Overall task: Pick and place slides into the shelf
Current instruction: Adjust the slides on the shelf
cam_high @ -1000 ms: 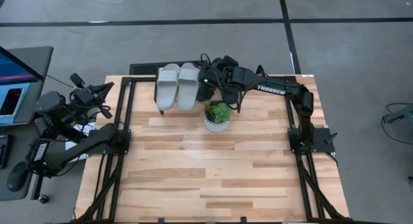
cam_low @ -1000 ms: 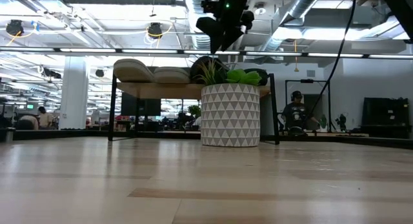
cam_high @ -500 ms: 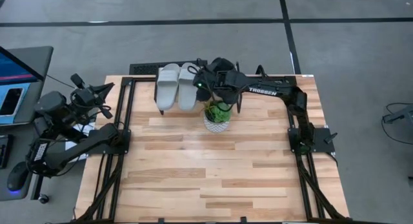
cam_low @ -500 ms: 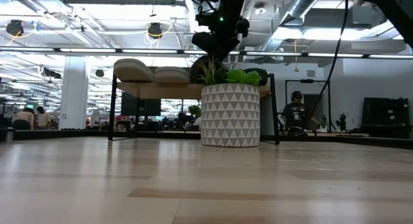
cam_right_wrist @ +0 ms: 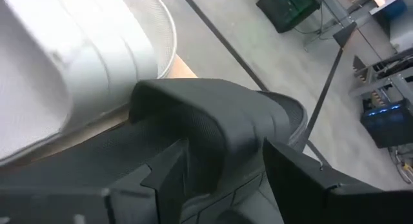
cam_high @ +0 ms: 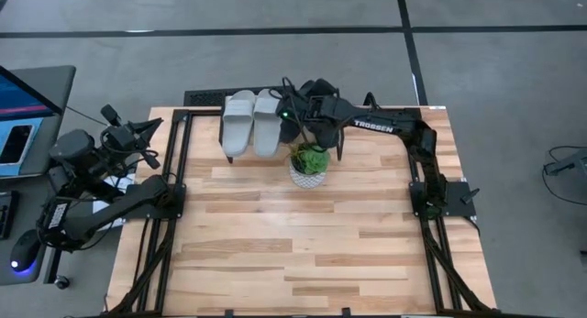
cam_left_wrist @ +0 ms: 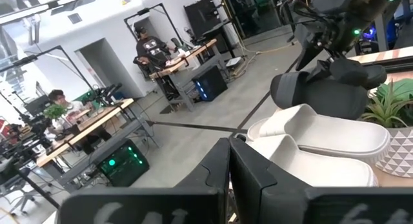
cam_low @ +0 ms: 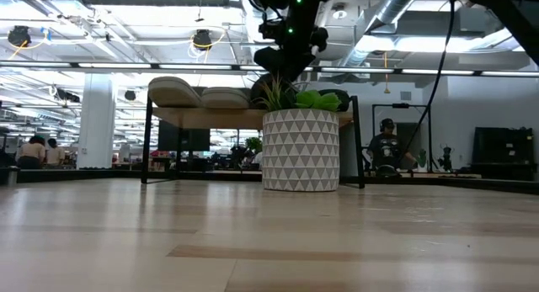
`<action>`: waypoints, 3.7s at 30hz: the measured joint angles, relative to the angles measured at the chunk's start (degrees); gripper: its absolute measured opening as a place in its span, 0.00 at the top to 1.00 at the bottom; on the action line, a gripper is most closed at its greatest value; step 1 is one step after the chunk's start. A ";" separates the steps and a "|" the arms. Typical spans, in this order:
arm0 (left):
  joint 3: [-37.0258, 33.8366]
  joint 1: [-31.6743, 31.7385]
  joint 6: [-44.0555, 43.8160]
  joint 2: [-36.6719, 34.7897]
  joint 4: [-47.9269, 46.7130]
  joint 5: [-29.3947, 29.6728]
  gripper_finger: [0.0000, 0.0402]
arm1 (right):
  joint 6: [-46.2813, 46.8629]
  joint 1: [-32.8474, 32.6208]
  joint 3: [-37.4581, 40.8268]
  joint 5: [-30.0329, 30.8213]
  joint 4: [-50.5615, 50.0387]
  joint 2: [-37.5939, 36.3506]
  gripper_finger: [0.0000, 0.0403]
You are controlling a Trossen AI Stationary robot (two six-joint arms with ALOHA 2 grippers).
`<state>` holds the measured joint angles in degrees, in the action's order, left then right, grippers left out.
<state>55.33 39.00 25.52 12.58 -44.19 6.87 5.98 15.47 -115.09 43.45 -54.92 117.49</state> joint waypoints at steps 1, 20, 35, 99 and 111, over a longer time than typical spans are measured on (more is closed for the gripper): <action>0.00 0.00 0.00 0.00 -0.13 0.00 1.00 | 0.00 0.26 0.00 0.02 0.11 0.00 0.53; 0.00 0.00 -0.07 0.00 -1.46 0.04 1.00 | 8.89 0.51 -0.02 -2.18 -2.09 -0.13 0.99; 2.97 0.00 0.20 0.00 -1.37 5.20 1.00 | 8.60 -1.34 0.04 -4.22 1.88 -0.40 1.00; 2.99 0.00 -3.56 0.01 -1.44 3.42 1.00 | 5.65 3.00 6.85 -18.35 10.61 -2.03 1.00; 2.99 0.02 -3.65 0.02 -3.07 4.13 1.00 | 6.16 2.95 6.95 -14.40 13.48 -2.45 1.00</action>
<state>58.33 39.03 21.87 12.60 -47.27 11.00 12.14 18.41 -108.14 29.06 -41.44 115.04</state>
